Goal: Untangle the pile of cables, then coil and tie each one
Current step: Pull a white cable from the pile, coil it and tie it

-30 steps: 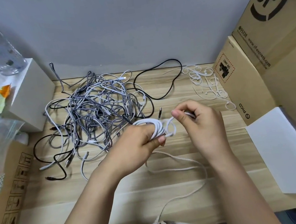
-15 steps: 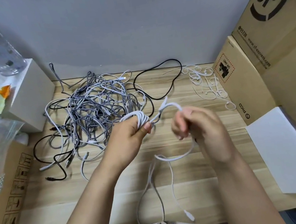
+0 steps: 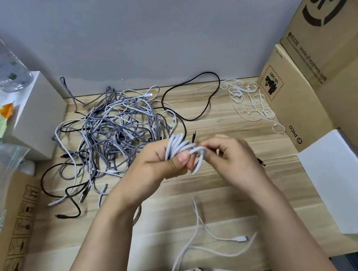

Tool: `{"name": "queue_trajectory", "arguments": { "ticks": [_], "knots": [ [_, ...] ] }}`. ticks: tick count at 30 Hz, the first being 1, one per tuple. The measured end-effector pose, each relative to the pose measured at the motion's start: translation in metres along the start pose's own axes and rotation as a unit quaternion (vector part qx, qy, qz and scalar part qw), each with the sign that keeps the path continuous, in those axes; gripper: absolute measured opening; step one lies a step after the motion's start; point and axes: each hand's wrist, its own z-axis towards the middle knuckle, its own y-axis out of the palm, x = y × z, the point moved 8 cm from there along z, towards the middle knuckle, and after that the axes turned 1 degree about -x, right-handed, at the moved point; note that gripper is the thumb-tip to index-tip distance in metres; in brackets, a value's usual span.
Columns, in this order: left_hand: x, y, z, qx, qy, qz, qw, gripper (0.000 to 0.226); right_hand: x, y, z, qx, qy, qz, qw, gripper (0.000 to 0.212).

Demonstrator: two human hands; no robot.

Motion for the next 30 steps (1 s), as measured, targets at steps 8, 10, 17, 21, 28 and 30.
{"name": "queue_trajectory", "arguments": {
  "ticks": [8, 10, 17, 21, 28, 30],
  "knots": [
    [-0.017, -0.038, 0.005, 0.163, -0.008, 0.087, 0.983, 0.018, -0.038, 0.01, -0.017, -0.112, -0.019, 0.28, 0.953, 0.024],
    [-0.022, -0.038, 0.005, 0.158, -0.021, 0.109, 0.981, 0.018, -0.041, 0.003, -0.017, -0.093, -0.023, 0.329, 0.939, 0.028],
    [-0.04, -0.025, -0.001, 0.068, -0.079, 0.24, 0.965, 0.036, -0.019, -0.032, -0.007, 0.121, 0.058, 0.482, 0.866, 0.045],
    [-0.057, -0.013, -0.013, -0.036, -0.135, 0.139, 0.98, 0.044, 0.001, -0.053, -0.002, 0.205, 0.092, 0.481, 0.847, 0.042],
    [0.016, 0.007, -0.02, -0.234, 0.087, -0.48, 0.841, 0.041, 0.022, -0.023, 0.003, 0.157, 0.112, 0.283, 0.94, 0.047],
    [0.027, -0.013, -0.009, -0.137, 0.111, -0.556, 0.813, 0.031, 0.019, -0.012, 0.002, 0.128, 0.109, 0.252, 0.953, 0.053]
  ]
}}
